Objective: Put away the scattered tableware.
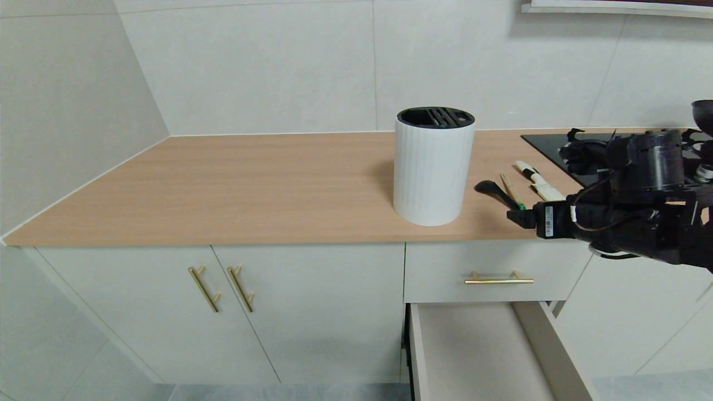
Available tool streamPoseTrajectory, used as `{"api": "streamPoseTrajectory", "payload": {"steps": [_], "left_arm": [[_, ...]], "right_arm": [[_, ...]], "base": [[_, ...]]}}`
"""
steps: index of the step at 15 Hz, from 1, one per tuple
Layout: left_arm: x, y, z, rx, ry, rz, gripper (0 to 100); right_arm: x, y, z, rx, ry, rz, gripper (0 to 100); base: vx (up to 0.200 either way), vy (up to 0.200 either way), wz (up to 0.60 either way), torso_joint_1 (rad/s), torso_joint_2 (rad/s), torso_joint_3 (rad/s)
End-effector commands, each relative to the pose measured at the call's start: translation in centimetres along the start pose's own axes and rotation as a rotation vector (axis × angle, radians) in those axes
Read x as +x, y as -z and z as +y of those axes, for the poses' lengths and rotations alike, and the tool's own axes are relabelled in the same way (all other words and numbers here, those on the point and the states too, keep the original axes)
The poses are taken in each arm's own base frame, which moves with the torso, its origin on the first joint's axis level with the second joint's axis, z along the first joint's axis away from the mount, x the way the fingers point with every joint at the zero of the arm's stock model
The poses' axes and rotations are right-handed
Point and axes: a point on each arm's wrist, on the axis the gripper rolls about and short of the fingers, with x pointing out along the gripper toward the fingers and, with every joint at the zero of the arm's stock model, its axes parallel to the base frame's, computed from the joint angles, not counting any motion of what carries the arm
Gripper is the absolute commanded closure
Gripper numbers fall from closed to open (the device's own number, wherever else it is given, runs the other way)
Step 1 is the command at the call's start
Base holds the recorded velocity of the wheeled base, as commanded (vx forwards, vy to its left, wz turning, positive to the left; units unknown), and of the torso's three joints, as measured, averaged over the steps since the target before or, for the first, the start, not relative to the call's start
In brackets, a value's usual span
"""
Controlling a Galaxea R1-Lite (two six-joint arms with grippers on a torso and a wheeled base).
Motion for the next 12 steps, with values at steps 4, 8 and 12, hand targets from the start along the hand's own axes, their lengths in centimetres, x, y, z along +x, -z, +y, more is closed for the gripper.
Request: {"api": "streamPoseTrajectory", "payload": {"steps": [4,8,12], "left_arm": [[0.0,0.0,0.0,0.000,0.000,0.000,0],[0.0,0.0,0.0,0.000,0.000,0.001,0],[0.0,0.0,0.0,0.000,0.000,0.000,0]], "right_arm": [[3.9,0.6,0.5,0.072,0.113,0.000,0],[6.0,1.4,0.3,0.081,0.161,-0.024,0],[6.9,1.6,-0.2,0.087,0.178,-0.018,0]], "base": [[0.000,0.000,0.00,0.000,0.00,0.000],[0.000,0.000,0.00,0.000,0.00,0.000],[0.000,0.000,0.00,0.000,0.00,0.000]]}}
